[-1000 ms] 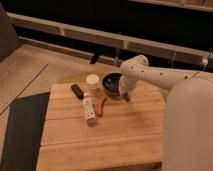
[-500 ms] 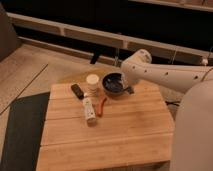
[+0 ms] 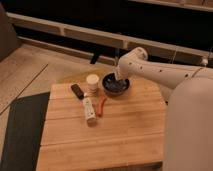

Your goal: Place the white sponge in the ceramic bowl

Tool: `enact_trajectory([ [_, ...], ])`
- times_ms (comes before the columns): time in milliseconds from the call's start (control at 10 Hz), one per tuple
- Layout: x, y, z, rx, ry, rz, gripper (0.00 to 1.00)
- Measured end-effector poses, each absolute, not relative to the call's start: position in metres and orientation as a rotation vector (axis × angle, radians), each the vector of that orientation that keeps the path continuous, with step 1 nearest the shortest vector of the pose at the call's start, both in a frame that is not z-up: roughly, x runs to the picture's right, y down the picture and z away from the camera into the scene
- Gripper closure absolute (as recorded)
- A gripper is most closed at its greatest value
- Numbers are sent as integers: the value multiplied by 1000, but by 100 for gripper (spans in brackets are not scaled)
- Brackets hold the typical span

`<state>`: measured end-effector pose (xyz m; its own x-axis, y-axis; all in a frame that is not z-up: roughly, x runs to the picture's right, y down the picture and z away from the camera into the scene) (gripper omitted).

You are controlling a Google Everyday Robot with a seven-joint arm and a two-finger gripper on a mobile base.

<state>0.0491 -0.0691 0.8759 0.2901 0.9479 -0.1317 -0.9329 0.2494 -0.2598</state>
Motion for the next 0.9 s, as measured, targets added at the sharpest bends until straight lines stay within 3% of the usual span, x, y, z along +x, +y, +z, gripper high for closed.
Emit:
enact_trajectory([
  [300, 52, -19, 912, -411, -14, 1245, 100],
  [500, 98, 28, 935, -455, 91, 1302, 100],
  [700, 139, 34, 945, -436, 146, 1358, 100],
  [900, 150, 13, 944, -400, 129, 1370, 100],
])
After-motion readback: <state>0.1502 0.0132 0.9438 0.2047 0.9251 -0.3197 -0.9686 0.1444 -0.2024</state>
